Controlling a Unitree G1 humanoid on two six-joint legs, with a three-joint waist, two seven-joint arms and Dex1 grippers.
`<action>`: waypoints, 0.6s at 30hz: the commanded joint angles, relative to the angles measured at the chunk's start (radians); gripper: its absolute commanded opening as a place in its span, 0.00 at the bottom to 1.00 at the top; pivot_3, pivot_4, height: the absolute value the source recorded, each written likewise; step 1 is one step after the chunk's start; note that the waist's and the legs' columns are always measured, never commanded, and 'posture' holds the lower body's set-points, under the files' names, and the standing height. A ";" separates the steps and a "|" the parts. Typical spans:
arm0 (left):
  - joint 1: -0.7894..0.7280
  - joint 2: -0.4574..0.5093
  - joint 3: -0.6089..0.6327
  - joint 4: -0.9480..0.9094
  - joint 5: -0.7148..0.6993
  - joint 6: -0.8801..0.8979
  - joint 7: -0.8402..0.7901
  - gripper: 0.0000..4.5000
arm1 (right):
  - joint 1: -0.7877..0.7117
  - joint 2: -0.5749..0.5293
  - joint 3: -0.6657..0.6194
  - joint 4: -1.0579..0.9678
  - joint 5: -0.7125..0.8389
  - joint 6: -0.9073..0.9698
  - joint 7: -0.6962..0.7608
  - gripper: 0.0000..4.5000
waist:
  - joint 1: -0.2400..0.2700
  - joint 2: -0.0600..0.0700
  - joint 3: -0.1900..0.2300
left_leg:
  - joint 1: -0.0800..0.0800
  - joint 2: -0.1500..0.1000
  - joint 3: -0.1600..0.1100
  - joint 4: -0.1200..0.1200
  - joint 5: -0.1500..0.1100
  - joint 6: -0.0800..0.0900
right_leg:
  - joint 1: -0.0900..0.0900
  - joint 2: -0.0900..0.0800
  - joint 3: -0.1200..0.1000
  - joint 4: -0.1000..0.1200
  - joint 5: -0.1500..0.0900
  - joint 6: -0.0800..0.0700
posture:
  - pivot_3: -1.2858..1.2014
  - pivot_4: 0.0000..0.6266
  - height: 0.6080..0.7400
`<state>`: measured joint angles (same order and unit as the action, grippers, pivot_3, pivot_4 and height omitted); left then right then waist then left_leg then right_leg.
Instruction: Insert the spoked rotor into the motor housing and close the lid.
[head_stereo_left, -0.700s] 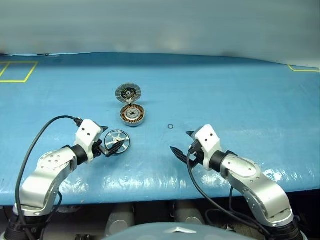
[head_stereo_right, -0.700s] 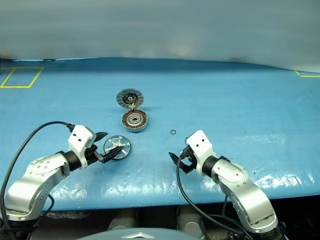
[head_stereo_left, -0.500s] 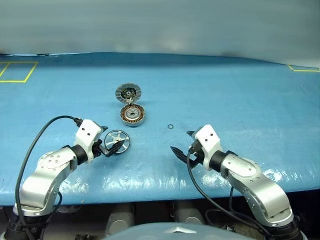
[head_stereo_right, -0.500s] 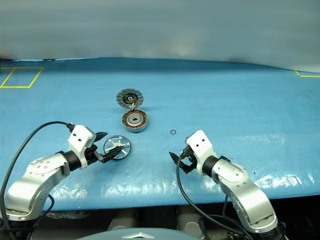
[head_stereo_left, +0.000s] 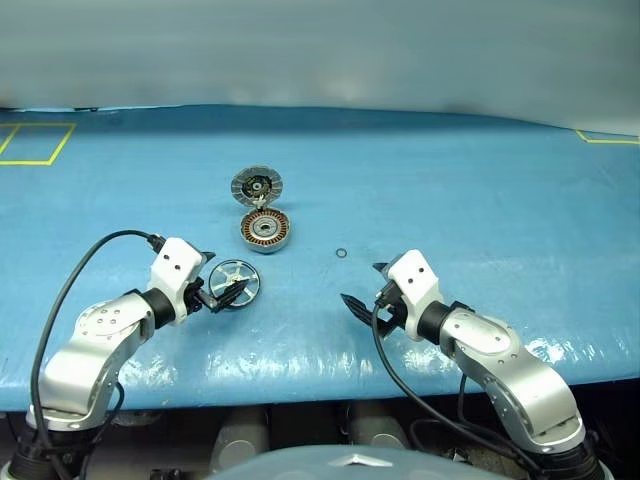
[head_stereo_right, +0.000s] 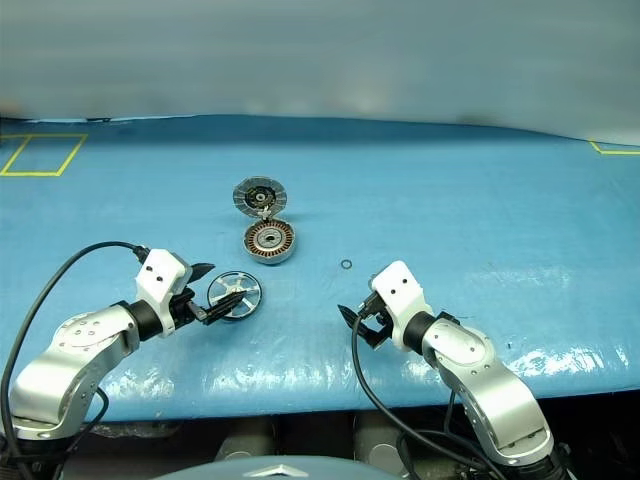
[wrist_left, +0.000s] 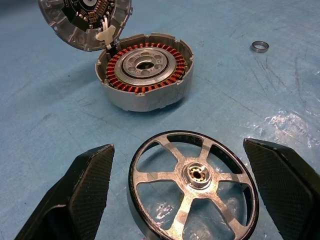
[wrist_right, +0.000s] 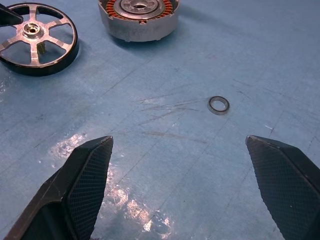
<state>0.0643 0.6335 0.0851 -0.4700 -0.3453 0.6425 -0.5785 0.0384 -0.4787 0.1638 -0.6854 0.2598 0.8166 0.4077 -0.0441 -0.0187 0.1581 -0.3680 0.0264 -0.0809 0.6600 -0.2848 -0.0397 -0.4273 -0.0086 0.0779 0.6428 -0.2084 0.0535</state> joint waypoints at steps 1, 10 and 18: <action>-0.011 0.010 -0.001 -0.003 0.011 -0.009 -0.004 1.00 | -0.012 0.004 -0.003 -0.015 -0.004 -0.022 -0.004 1.00 | 0.000 0.000 0.000 | 0.000 0.000 0.000 0.000 0.000 0.000 | 0.000 0.000 0.000 0.000 0.000 0.000 | 0.52 0.24 1.00; -0.021 0.012 0.003 0.000 0.020 -0.008 -0.019 1.00 | -0.019 0.010 -0.004 -0.012 -0.012 -0.028 -0.005 1.00 | 0.000 0.000 0.000 | 0.000 0.000 0.000 0.000 0.000 0.000 | 0.000 0.000 0.000 0.000 0.000 0.000 | 0.52 0.24 1.00; -0.155 0.046 -0.016 0.103 -0.003 0.010 -0.097 1.00 | -0.022 0.020 -0.003 -0.012 -0.020 -0.035 -0.008 1.00 | 0.005 0.000 0.000 | 0.000 0.000 0.000 0.001 0.000 0.000 | 0.000 0.000 0.000 0.000 0.000 0.000 | 0.52 0.24 1.00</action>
<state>-0.0566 0.6617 0.0653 -0.3819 -0.3346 0.6495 -0.6536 0.0239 -0.4626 0.1664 -0.6749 0.2420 0.8074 0.4069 -0.0396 -0.0188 0.1581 -0.3680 0.0262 -0.0811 0.6609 -0.2847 -0.0396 -0.4269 -0.0084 0.0776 0.6432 -0.2082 0.0538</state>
